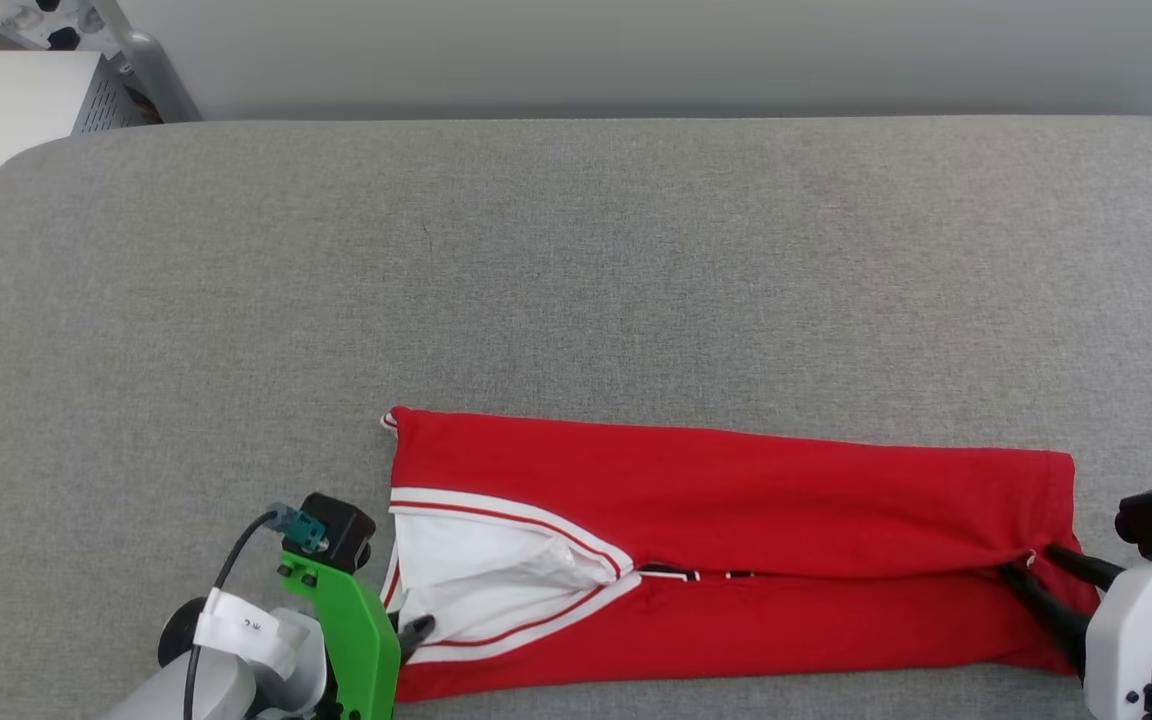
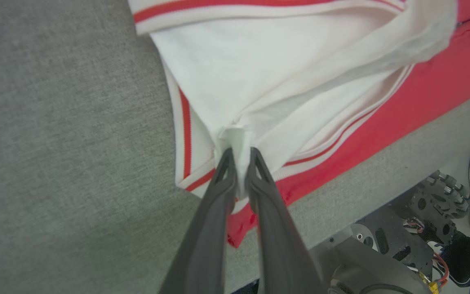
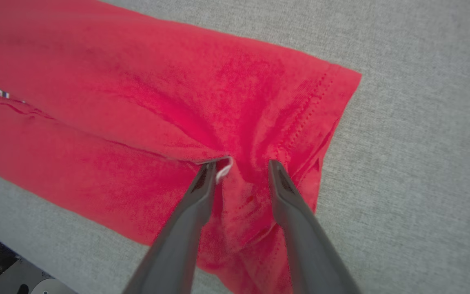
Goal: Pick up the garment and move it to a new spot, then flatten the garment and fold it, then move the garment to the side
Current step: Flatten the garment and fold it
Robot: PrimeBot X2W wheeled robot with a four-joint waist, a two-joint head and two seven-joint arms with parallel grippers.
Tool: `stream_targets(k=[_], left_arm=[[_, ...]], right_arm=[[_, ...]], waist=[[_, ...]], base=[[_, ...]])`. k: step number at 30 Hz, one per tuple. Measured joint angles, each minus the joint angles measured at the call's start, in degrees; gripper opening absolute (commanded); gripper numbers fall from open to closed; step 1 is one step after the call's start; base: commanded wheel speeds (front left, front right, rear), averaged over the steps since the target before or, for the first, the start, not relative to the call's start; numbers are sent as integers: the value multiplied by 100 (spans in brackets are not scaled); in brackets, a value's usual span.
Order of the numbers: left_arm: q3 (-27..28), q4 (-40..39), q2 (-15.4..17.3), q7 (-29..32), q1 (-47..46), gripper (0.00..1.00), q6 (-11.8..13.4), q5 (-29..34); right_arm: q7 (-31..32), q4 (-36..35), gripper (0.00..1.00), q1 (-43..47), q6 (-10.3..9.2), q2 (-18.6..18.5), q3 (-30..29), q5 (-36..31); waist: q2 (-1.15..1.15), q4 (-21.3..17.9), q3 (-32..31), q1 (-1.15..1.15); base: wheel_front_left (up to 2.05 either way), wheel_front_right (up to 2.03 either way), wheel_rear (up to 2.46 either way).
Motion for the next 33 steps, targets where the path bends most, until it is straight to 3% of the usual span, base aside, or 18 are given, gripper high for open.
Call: stream_targets(k=[8, 17, 24, 28, 33], left_arm=[[67, 100, -110, -539, 130, 100, -32, 53], [744, -231, -436, -2361, 348, 100, 305, 258], [1081, -114, -675, -3867, 344, 100, 456, 985], [1372, -53, -890, -4031, 342, 100, 454, 1444], [2391, -645, -1444, -4036, 416, 100, 290, 2694]], right_arm=[[36, -64, 100, 108, 0, 22, -188, 272], [751, -430, 100, 555, 0, 126, -1234, 584], [1558, -617, 100, 777, 0, 570, -2179, 545], [1982, -664, 100, 788, 0, 892, -2627, 361], [2420, -726, 100, 775, 0, 1399, -3257, -65]], waist=[[0, -15, -251, 0], [0, -30, -494, 0], [0, 70, -421, 0], [0, 132, -369, 0], [0, 221, -269, 0]], base=[[0, 0, 0], [0, 0, 0], [0, 0, 0], [0, 0, 0], [0, 0, 0]])
